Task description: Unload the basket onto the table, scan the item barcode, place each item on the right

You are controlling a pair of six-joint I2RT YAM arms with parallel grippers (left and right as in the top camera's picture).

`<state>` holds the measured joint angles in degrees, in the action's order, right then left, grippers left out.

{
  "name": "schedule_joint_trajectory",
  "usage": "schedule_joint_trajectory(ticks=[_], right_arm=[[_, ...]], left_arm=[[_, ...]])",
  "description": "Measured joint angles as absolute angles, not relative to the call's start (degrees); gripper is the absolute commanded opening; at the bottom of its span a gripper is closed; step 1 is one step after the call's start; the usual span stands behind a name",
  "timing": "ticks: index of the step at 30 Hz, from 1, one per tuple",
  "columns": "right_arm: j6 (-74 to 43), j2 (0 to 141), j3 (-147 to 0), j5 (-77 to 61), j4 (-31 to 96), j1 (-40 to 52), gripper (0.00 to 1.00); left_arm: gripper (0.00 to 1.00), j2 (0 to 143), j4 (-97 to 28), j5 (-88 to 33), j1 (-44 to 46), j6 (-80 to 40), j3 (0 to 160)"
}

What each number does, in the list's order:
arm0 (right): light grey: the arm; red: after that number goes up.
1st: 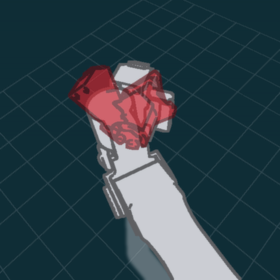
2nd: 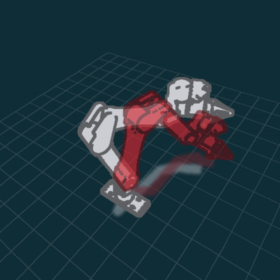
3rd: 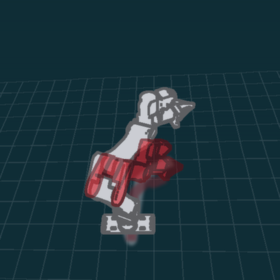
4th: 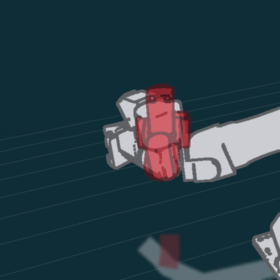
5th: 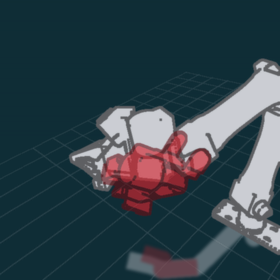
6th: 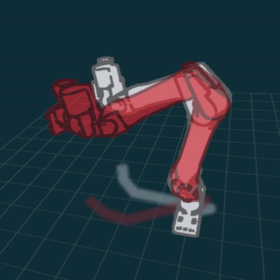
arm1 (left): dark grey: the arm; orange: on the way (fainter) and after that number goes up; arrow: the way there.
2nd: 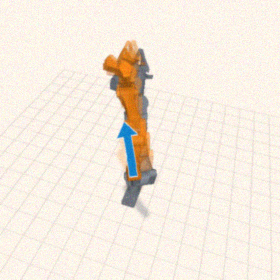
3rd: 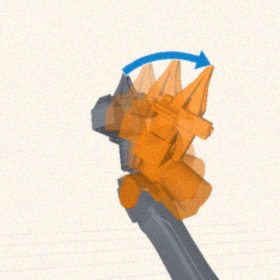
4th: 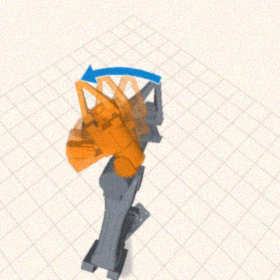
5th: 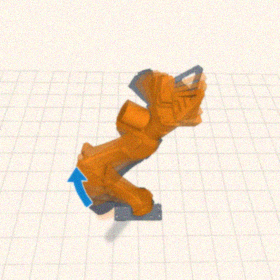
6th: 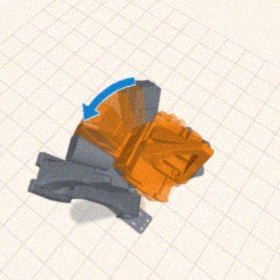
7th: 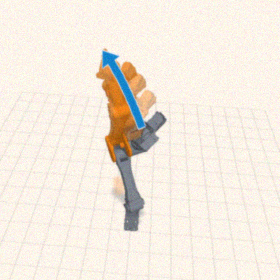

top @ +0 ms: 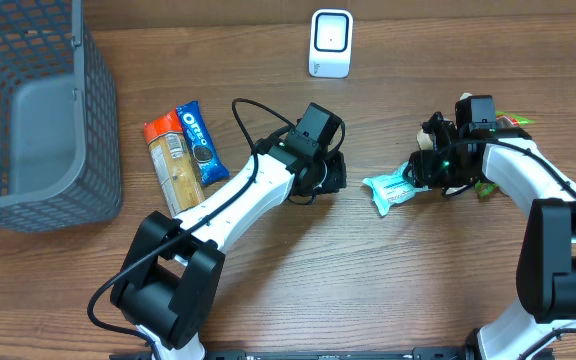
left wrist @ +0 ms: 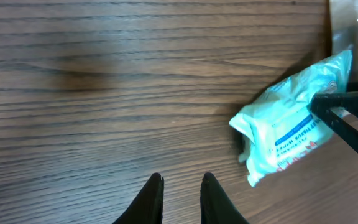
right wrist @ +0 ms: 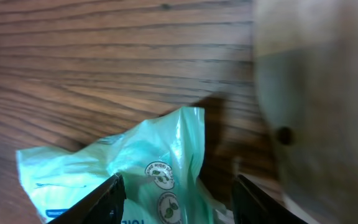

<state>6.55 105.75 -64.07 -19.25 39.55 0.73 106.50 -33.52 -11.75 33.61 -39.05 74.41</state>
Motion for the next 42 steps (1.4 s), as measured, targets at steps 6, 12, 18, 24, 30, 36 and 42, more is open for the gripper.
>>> schedule_joint_trajectory(ticks=[6,12,18,24,30,36,42], right_arm=[[9.02,106.89,-63.61,-27.35,40.12,0.73,0.35],[9.72,107.26,-63.35,-32.77,40.91,2.61,0.35],[8.54,107.33,-63.31,-34.28,37.04,10.59,0.43],[-1.98,107.33,-64.18,-35.62,32.49,15.44,0.64],[-10.76,106.87,-69.82,-34.87,39.86,12.99,0.65],[-14.66,103.68,-71.09,-32.99,52.47,8.08,0.26],[-16.56,103.63,-68.88,-28.47,53.39,7.60,0.09]], left_arm=[[0.14,106.50,-36.34,-9.17,33.17,-38.98,74.43],[0.14,106.50,-38.28,-8.05,31.35,-37.30,74.43],[0.13,106.50,-39.27,-7.66,31.09,-35.35,74.43],[0.09,106.50,-41.08,-7.68,30.83,-34.33,74.43],[0.08,106.50,-44.69,-7.99,29.54,-34.00,74.48],[0.04,106.50,-46.26,-10.15,29.36,-33.21,74.46],[0.04,106.52,-45.30,-11.77,29.74,-33.76,74.46]])
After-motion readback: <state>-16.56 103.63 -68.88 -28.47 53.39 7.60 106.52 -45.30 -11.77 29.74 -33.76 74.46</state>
